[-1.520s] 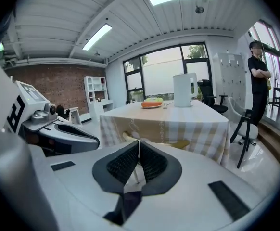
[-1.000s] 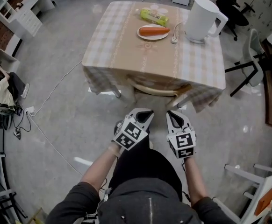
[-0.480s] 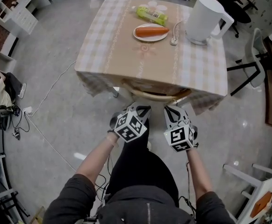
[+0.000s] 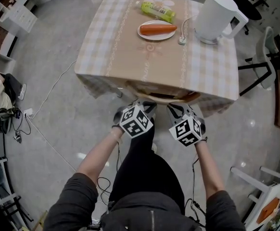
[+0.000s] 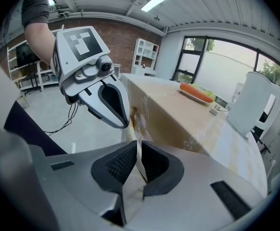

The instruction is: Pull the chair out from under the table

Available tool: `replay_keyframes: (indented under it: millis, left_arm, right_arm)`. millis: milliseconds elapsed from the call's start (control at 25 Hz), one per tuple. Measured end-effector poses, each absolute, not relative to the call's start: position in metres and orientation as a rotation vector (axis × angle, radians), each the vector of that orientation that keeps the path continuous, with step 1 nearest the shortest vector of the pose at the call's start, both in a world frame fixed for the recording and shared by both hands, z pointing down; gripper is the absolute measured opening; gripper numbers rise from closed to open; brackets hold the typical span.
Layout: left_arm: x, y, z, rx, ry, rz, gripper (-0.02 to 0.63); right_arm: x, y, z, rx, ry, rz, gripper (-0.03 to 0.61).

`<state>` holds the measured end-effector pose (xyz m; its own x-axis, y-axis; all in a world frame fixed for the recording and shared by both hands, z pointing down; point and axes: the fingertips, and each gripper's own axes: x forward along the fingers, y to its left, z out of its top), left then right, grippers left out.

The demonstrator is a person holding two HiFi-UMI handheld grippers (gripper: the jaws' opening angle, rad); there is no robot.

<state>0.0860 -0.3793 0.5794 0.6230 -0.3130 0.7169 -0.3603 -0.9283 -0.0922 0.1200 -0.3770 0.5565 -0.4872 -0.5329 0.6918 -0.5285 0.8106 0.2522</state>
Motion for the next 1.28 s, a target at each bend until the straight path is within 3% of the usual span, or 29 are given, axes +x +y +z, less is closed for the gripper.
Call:
replay_keyframes:
  millis: [240,360,600,1280]
  left_arm:
    - [0.082,-0.392,0.589,2.77,-0.557,1.252,0.006]
    - [0.081,-0.398,0.593,2.764,-0.532,1.269,0.1]
    - [0.082,-0.398,0.609,2.767,-0.342,1.433,0.203]
    - [0.086,-0.406,0.658,2.745,0.023,1.882,0.223]
  right_arm:
    - [0.114,-0.382,0.572,0.638,-2.144,-0.026,0.016]
    - [0.112,-0.385,0.579,0.577,-2.136,-0.013,0.12]
    - [0.11,-0.391,0.593,0.459,-2.108,-0.001,0.192]
    - [0.113,-0.396,0.65,0.225,-1.985,-0.047,0.198]
